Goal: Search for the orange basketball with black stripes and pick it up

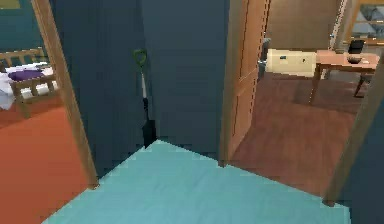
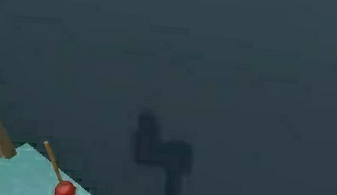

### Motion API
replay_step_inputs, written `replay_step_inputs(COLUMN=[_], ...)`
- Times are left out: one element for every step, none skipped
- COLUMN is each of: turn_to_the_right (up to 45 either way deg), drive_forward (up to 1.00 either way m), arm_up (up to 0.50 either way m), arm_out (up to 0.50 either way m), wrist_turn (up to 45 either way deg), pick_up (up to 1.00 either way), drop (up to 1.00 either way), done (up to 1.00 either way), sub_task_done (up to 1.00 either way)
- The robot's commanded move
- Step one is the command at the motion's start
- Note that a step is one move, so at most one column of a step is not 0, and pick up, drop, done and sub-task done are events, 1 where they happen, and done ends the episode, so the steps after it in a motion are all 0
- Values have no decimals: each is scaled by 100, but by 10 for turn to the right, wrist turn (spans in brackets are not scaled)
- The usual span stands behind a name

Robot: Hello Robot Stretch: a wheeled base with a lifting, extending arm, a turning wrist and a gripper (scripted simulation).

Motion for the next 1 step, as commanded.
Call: replay_step_inputs(turn_to_the_right=[300], drive_forward=[0], arm_up=[0], arm_out=[0], wrist_turn=[0], pick_up=[0], drop=[0], done=[0], sub_task_done=[0])
